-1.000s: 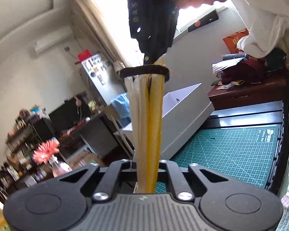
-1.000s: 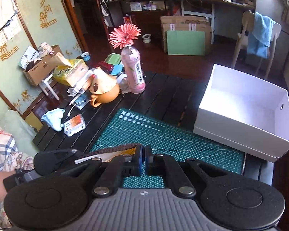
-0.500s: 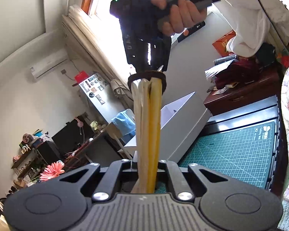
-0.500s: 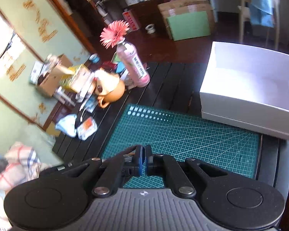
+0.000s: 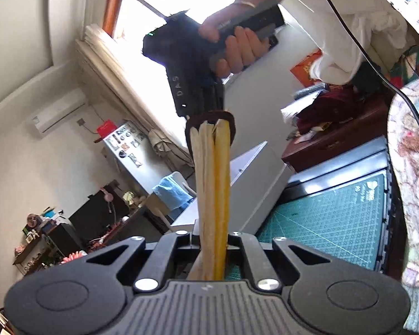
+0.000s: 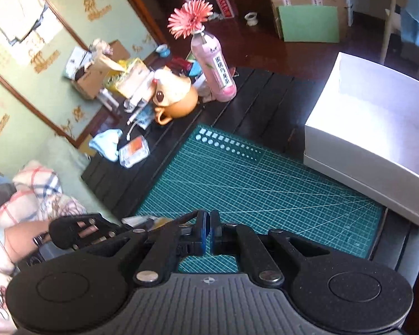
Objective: Fold shopping bag
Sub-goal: 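Loop the elastic band over the end of the bag strip with the right gripper, then open the right gripper to release the band around the strip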
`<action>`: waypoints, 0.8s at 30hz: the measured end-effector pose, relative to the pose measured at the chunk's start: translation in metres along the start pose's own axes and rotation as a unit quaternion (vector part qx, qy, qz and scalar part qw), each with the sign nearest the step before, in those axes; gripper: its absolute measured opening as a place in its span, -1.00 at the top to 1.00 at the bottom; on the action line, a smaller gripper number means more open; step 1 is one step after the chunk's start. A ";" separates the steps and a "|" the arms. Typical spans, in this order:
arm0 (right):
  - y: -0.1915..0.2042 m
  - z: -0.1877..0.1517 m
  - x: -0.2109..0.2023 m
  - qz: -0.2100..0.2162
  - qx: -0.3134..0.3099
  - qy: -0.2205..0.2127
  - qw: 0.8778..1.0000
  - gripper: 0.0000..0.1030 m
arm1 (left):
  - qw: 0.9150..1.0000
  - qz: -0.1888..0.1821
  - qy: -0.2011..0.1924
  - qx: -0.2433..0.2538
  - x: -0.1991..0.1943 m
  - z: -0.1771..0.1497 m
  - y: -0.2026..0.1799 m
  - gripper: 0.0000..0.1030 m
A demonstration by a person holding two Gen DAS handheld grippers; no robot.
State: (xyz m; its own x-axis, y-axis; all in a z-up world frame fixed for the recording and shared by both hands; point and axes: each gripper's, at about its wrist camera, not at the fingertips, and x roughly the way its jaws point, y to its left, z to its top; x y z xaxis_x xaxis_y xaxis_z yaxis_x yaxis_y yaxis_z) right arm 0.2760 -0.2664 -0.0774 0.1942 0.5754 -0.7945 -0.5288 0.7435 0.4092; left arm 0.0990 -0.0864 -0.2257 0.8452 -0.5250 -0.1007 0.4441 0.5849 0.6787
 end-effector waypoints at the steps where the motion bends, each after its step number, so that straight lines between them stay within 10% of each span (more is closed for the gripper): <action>1: -0.002 0.000 0.001 0.007 -0.001 0.002 1.000 0.96 | 1.000 0.000 -0.001 0.000 -0.001 0.000 -0.001 0.89; 7: -0.014 0.000 0.017 0.047 0.003 0.038 0.998 0.96 | 1.000 -0.007 -0.005 0.009 -0.003 -0.001 -0.005 0.89; 12: -0.041 -0.008 0.023 0.112 0.092 0.021 0.989 0.80 | 0.997 -0.006 0.015 -0.079 0.004 0.000 0.020 0.87; 14: -0.059 -0.019 0.024 0.147 0.155 -0.015 0.977 0.44 | 0.990 -0.010 0.030 -0.135 0.009 0.000 0.036 0.87; 18: -0.077 -0.051 0.030 0.197 0.246 -0.090 0.945 0.35 | 0.969 -0.019 0.080 -0.234 0.024 -0.011 0.068 0.86; 21: -0.065 -0.081 0.030 0.137 0.268 -0.173 0.938 0.34 | 0.949 -0.034 0.113 -0.292 0.034 -0.022 0.087 0.83; 24: -0.007 -0.090 0.023 -0.007 0.150 -0.243 0.958 0.34 | 0.924 -0.062 0.146 -0.348 0.044 -0.034 0.101 0.81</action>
State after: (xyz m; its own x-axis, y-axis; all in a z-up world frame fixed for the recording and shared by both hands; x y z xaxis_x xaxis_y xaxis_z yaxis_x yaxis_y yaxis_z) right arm 0.2099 -0.2891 -0.1387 0.6000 0.6013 -0.5277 -0.2770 0.7749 0.5682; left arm 0.1912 -0.0301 -0.1863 0.7739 -0.4852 -0.4069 0.5410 0.8406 0.0265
